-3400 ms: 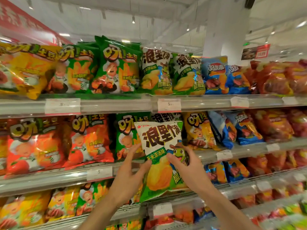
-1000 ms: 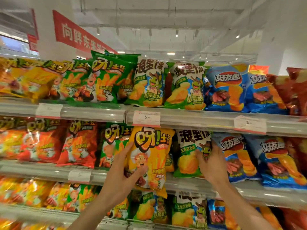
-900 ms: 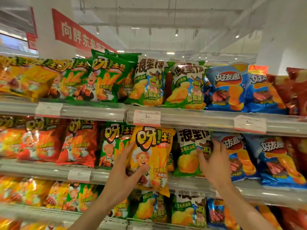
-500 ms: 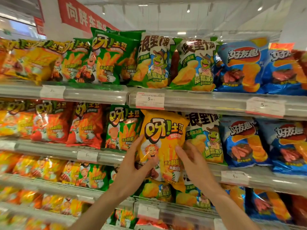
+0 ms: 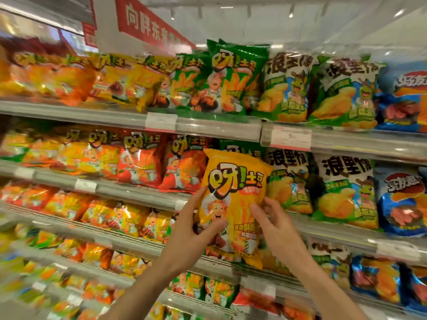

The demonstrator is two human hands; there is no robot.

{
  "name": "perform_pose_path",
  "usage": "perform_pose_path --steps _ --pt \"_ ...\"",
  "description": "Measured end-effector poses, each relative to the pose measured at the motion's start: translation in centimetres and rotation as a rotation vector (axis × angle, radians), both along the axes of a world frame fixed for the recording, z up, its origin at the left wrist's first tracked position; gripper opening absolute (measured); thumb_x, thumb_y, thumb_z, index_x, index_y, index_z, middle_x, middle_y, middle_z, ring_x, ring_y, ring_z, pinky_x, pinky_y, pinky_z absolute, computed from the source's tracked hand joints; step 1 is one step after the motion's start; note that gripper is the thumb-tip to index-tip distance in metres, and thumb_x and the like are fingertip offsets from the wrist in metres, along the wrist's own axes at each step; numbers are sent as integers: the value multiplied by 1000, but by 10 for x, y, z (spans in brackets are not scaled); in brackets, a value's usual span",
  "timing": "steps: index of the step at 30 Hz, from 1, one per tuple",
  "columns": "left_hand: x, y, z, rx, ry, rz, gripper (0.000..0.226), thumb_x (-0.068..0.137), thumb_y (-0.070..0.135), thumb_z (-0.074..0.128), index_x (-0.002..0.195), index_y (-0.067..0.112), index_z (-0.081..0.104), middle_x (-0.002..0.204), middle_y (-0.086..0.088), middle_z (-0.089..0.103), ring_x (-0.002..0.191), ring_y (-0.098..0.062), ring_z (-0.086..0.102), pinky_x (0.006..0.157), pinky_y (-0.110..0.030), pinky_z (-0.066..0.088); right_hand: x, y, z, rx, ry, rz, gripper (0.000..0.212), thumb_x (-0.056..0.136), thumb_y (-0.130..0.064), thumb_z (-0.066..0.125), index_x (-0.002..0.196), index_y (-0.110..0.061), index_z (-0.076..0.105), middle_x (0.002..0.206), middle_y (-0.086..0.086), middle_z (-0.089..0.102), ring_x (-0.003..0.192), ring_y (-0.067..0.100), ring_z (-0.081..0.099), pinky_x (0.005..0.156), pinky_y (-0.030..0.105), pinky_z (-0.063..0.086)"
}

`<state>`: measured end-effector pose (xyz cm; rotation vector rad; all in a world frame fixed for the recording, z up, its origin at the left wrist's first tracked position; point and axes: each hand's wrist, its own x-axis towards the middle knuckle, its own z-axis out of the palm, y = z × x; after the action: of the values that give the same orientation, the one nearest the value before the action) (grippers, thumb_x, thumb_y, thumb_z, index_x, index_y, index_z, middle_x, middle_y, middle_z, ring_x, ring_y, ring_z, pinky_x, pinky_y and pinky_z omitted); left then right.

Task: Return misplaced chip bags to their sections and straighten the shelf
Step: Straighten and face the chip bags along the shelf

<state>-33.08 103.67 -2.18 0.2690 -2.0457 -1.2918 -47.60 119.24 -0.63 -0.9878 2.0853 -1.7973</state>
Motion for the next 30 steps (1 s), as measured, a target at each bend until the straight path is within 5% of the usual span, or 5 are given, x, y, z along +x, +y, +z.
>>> perform_pose_path --steps 5,15,20,26,30 --pt "88 -89 9 40 37 54 80 82 55 74 145 59 27 151 26 37 111 -12 68 93 -38 57 78 -103 14 -10 -27 113 29 89 -49 58 115 -43 46 114 -22 58 94 -14 62 71 9 50" --pt "246 -260 1 39 44 337 83 72 71 70 143 61 30 148 37 35 137 3 39 109 -39 44 209 -307 12 79 -11 317 73 77 -75 58 137 -36 43 138 -8 50 123 11 54 106 35 44" --pt "292 -332 -9 73 77 416 85 71 71 71 145 58 30 144 44 34 136 15 33 113 -33 36 247 -397 13 116 4 418 32 89 -56 56 116 -46 42 124 -8 47 107 3 54 83 15 42" --pt "328 -446 -25 147 58 452 81 75 63 77 141 63 32 146 32 42 127 -34 57 100 -52 51 276 -528 -2 128 29 485 46 70 -80 57 105 -52 47 122 -8 60 106 5 64 91 28 53" --pt "347 -539 -15 143 20 512 80 74 64 77 141 63 32 144 16 51 117 -27 65 97 -50 54 290 -631 -4 131 31 486 34 86 -64 54 113 -47 43 101 -18 64 85 -9 65 83 23 52"
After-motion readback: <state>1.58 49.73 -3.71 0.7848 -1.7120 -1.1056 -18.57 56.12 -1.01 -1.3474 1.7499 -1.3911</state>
